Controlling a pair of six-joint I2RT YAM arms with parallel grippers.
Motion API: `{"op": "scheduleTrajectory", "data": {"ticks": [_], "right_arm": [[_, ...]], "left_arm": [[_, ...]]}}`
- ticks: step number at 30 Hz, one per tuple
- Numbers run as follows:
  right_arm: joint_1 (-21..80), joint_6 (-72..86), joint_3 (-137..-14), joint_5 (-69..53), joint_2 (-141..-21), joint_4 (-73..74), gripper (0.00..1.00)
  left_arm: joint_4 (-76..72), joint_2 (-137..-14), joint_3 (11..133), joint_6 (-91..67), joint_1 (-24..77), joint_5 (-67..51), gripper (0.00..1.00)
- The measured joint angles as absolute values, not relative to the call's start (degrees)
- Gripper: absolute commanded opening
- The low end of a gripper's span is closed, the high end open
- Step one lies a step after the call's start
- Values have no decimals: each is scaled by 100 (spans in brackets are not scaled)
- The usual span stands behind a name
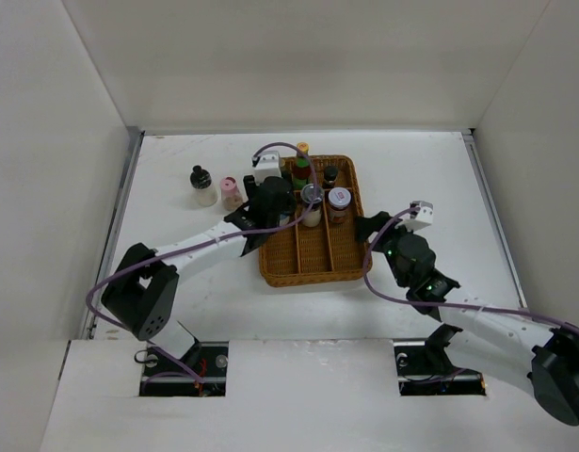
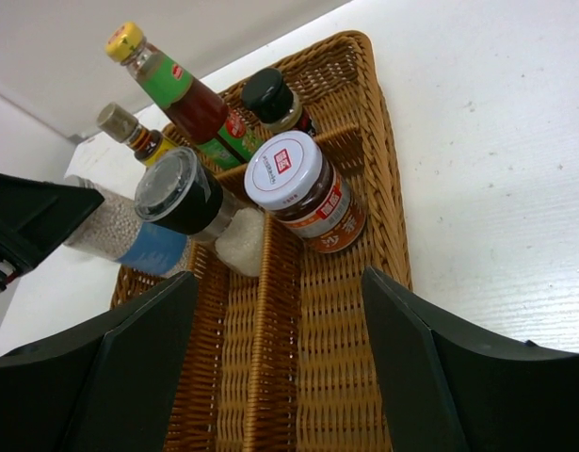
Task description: Organize the condiment bottles
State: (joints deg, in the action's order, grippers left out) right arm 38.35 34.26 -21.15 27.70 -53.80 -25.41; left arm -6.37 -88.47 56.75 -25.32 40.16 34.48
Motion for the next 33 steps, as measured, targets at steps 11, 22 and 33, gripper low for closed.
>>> {"op": "scheduleTrajectory", "data": {"ticks": [11, 22, 33], "right_arm": [[3837, 3420, -2115, 2773, -5441, -2587, 79], [3837, 3404, -2115, 2801, -5437, -2617, 80], [3879, 3382, -2115, 2810, -5564, -2641, 84]], "left_arm": [[-1188, -9205, 5675, -2239, 4029, 3640, 85], [-1323, -7502, 5118, -2250, 3828, 3846, 87], [-652, -8468, 5352, -2598, 2056, 3361, 87]]}}
